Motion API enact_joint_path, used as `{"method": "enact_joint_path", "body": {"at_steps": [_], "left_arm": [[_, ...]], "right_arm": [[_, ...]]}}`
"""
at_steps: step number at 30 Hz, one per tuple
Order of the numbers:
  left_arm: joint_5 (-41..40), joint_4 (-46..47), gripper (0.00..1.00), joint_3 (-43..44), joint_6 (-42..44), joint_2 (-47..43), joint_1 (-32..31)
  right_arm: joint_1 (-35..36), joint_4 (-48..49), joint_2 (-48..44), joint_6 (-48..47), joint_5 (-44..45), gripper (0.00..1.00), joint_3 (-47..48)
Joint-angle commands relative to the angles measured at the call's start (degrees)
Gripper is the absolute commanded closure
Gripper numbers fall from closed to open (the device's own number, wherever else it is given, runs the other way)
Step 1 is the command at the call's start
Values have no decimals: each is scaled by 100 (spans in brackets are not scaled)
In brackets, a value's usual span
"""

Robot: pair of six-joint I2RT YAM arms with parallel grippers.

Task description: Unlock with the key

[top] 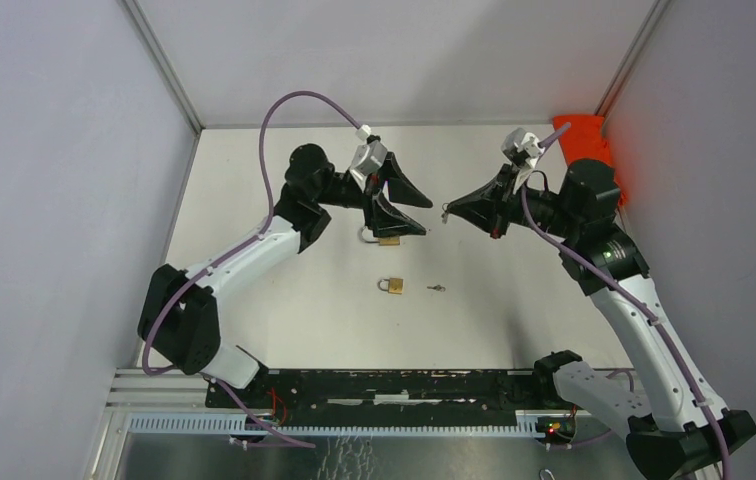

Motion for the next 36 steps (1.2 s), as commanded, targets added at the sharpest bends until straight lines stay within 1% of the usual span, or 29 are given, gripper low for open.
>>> {"method": "enact_joint_path", "body": {"at_steps": [1,4,8,15,18,21,23,24,25,26,27,28,29,31,34,36], "left_arm": [[853,-75,33,405,-102,74,23],[1126,-81,33,622,-267,228,2],[1328,-79,33,869,-478,400,-57],[1447,-100,33,773,-397,154,-149],[1521,-306,34,747,-209,15,-204],[1635,-949,35,804,327,-138,-258],[1744,-1977,38,996,1141,-217,-297],[1822,-2977,41,1234,1943,-217,-300],[2001,-4298,43,1584,3374,-167,-296],[2191,-5678,47,1985,4542,-41,-283],[2383,-7003,49,2405,5666,131,-258],[2591,-7997,50,2732,6471,334,-202],[2661,-8726,50,3001,6917,525,-156],[2668,-9741,51,3421,7465,919,-114],[2669,-11780,54,4172,9280,1607,-105],[2669,-11912,57,4391,9244,1774,-107]], "right_arm": [[78,844,-179,136,-861,100,48],[165,1232,-163,243,-1212,100,-21],[368,1496,-58,241,-1314,100,39],[556,1576,158,8,-1382,100,112],[570,1522,236,-154,-1384,100,174],[581,1384,312,-325,-1341,100,253],[584,1308,352,-409,-1295,100,311],[577,1277,372,-433,-1271,100,329],[584,1247,392,-451,-1275,100,348],[578,1253,396,-434,-1264,100,343],[580,1254,384,-427,-1255,100,334],[577,1260,367,-420,-1249,100,339],[583,1249,346,-407,-1221,100,326],[580,1242,287,-405,-1244,100,312],[584,1212,184,-419,-1193,100,296],[577,1132,161,-461,-1127,100,314]]}}
